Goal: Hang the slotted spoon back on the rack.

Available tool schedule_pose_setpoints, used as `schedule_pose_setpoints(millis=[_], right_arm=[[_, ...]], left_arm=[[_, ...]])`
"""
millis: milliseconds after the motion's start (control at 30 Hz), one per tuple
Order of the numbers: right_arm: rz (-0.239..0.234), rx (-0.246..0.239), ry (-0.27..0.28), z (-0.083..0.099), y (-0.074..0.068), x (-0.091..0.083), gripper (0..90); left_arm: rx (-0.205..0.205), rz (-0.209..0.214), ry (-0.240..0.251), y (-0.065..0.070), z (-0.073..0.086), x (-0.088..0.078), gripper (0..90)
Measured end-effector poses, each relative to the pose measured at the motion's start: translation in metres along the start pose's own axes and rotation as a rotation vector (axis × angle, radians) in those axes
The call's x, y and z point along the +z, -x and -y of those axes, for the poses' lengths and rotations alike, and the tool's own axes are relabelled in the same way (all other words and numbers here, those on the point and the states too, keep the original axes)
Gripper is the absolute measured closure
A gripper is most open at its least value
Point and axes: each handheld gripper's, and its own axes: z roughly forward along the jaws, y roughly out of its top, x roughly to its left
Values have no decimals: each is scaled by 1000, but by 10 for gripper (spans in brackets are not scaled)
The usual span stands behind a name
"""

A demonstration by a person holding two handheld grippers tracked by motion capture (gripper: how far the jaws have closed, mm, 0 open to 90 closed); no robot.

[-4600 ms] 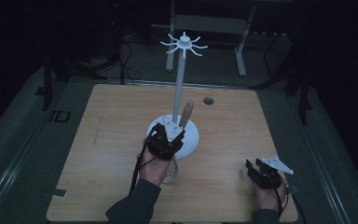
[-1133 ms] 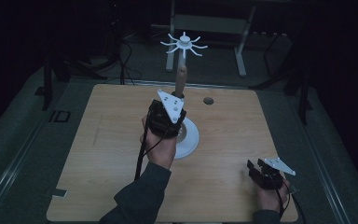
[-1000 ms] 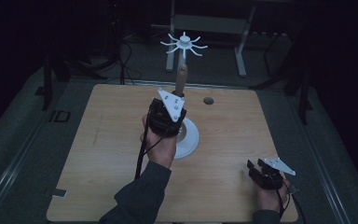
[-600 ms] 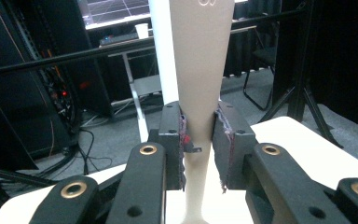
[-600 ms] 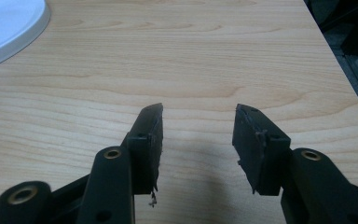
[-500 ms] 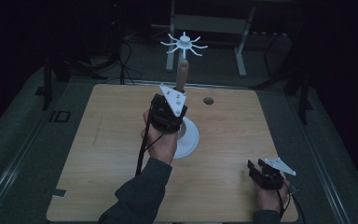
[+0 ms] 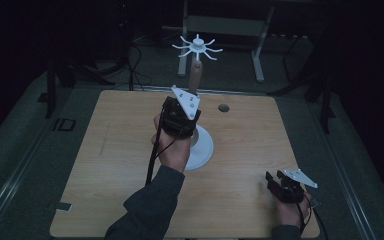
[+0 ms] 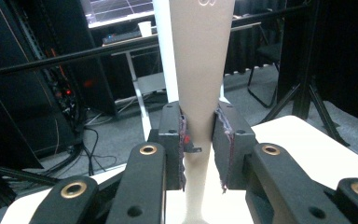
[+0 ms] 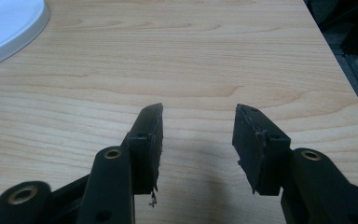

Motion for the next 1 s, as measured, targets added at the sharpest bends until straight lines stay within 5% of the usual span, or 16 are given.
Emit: schedule_pose_setpoints(millis=[1000], right_arm=[[0, -2, -3, 0, 2, 0, 524]], left_arm=[[8, -13, -32, -3, -2, 15, 745]])
